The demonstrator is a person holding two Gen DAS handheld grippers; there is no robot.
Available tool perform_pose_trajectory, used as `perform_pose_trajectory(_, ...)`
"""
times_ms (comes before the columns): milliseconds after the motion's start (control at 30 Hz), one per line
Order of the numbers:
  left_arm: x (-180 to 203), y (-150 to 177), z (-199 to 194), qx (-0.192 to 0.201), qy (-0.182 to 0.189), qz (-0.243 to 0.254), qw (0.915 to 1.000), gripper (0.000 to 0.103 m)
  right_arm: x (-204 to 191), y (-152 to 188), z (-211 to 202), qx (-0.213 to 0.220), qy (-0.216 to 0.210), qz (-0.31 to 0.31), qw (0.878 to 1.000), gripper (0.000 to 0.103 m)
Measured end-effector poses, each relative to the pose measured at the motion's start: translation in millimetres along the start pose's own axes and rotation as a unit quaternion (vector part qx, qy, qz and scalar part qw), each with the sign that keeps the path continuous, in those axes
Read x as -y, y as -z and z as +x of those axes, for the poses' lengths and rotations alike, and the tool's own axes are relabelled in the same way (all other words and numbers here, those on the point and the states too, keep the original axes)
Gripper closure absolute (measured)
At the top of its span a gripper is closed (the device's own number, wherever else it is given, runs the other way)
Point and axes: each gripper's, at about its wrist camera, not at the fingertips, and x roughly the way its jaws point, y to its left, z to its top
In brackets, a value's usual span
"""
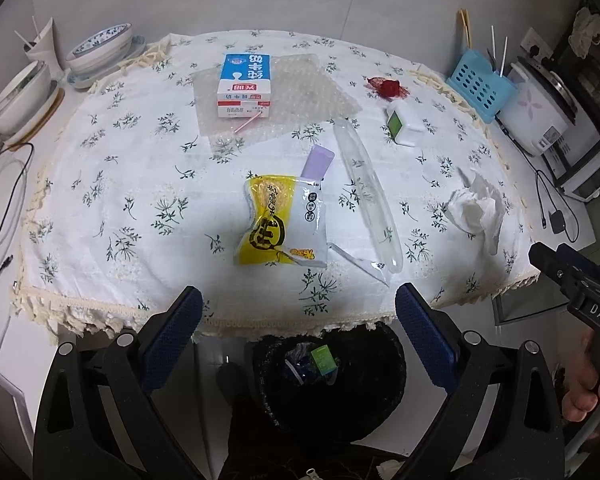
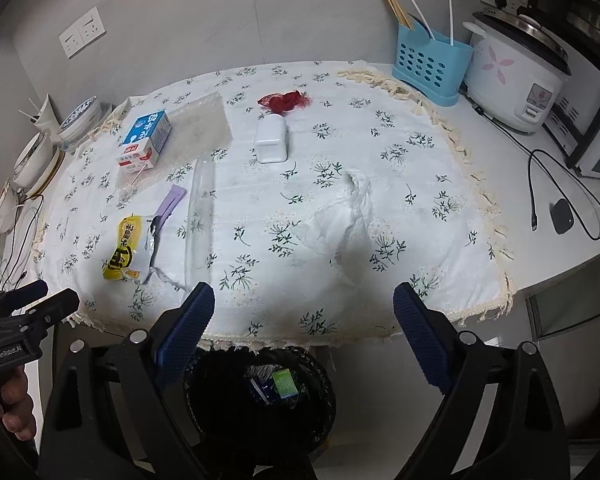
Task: Collect trash
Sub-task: 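Raise both tools back over the table toward the remaining trash, then grasp the yellow snack bag with the left tool while the right tool grasps the white tissue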
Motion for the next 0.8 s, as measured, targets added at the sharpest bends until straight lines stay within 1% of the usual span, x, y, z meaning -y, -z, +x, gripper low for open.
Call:
perform_pose_trajectory(200,-6,-17,18,-0.013,0.002,-0.005,0.9999,0.008,7,-19,15,-0.006,0.007,0.005,1.0,0.017)
perform_pose_trajectory(400,-11,-37,38,-0.022,-0.003,-0.001,0.9997,0.008,12,-35,38,-0.026,0.013,0.008,1.0,0.019)
perform_pose_trajectory(533,-21,-47,58,-0.039,-0.005,-0.006,0.9992,0.008,17,-44,56,-0.04,0.019,0.01,0.999,0.021)
perform_pose_trajectory(800,-28,-59,94,-0.072,-0.018,0.001,0.9972,0.008,31,-56,96,-0.075,0.027,0.026,0.996,0.026)
